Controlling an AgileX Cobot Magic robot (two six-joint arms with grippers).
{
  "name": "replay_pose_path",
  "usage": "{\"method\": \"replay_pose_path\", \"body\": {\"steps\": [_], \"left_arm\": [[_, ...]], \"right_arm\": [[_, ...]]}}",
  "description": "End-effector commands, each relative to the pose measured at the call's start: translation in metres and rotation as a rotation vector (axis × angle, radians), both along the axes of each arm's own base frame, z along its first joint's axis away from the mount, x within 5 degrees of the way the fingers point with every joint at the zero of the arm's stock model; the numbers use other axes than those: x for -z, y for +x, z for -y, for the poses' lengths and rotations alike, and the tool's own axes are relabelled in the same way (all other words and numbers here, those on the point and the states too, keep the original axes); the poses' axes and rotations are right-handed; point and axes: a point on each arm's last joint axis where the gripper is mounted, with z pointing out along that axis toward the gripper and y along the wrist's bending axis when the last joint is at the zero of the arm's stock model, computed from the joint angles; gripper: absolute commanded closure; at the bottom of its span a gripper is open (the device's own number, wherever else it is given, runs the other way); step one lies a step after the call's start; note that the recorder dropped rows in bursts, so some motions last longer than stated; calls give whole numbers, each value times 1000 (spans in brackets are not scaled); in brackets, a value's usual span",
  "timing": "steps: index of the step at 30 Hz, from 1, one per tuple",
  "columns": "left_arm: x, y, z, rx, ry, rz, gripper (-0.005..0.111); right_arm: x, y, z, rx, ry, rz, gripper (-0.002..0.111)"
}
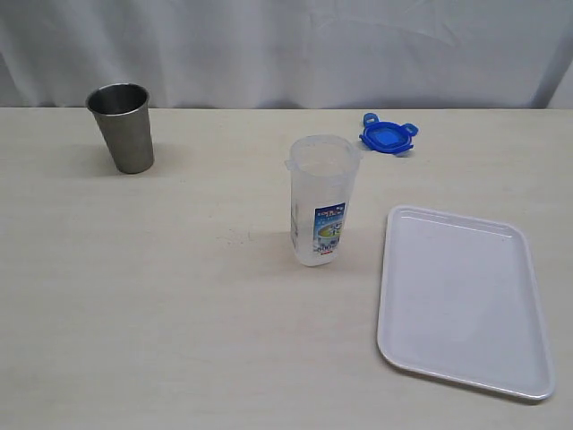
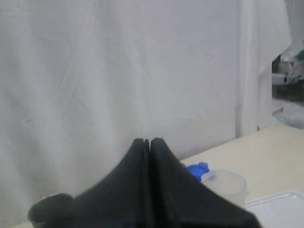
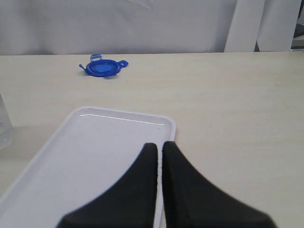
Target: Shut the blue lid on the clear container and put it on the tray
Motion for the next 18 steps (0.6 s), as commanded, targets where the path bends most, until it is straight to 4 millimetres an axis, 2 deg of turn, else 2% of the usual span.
{"method": "replay_pose_path", "body": {"steps": [1,4,9,18], "left_arm": [[3,-30,-7,25,-67,93,99],[-3,-47,-12,27,-91,178,99],[-5,-61,-16,36,-104,247,99],[-6,-64,-24,-58,-72,287,99]], "right_arm": [[1,0,0,-2,5,0,104],[1,0,0,-2,5,0,104],[1,0,0,-2,5,0,104],[1,0,0,-2,5,0,104]]}}
